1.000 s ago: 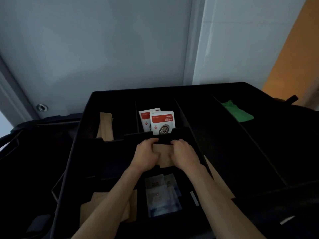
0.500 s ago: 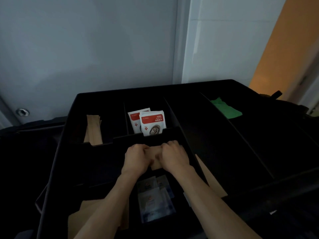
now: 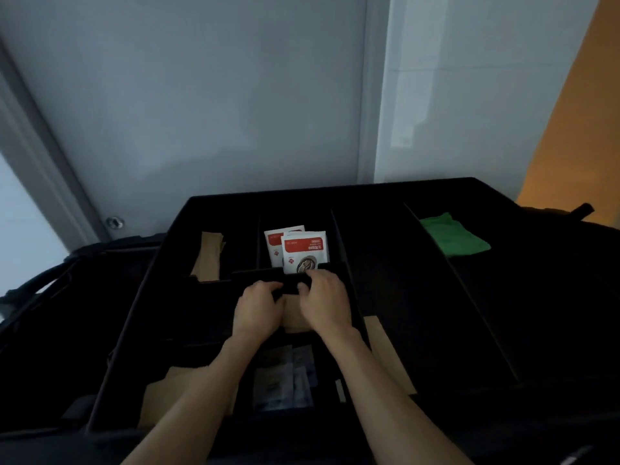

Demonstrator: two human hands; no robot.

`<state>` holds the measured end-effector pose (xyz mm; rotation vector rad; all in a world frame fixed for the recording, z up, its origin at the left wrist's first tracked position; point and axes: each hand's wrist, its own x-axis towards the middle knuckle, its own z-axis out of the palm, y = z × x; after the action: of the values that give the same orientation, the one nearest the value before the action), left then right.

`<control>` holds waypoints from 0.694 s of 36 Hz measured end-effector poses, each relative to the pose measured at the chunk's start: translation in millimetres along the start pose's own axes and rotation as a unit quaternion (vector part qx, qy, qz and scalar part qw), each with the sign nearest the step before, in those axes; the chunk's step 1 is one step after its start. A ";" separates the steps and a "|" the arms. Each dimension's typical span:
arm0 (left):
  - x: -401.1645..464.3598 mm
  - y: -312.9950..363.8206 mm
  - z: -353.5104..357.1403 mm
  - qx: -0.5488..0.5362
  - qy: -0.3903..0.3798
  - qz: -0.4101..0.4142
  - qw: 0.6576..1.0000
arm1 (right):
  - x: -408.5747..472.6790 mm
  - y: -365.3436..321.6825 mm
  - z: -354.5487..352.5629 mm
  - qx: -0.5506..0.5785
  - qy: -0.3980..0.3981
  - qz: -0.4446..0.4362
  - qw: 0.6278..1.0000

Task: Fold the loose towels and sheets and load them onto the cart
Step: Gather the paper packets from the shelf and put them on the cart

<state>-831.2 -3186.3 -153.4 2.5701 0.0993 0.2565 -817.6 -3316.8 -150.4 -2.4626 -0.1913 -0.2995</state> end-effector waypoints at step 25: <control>-275.6 -76.2 -165.4 -0.419 0.422 -0.190 0.781 | -164.9 -204.7 56.2 0.473 -0.318 -0.115 0.813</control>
<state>-1135.9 -3070.0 -101.3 1.3441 0.6605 1.0161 -1010.1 -3132.1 -116.7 -1.4398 -0.7279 0.4578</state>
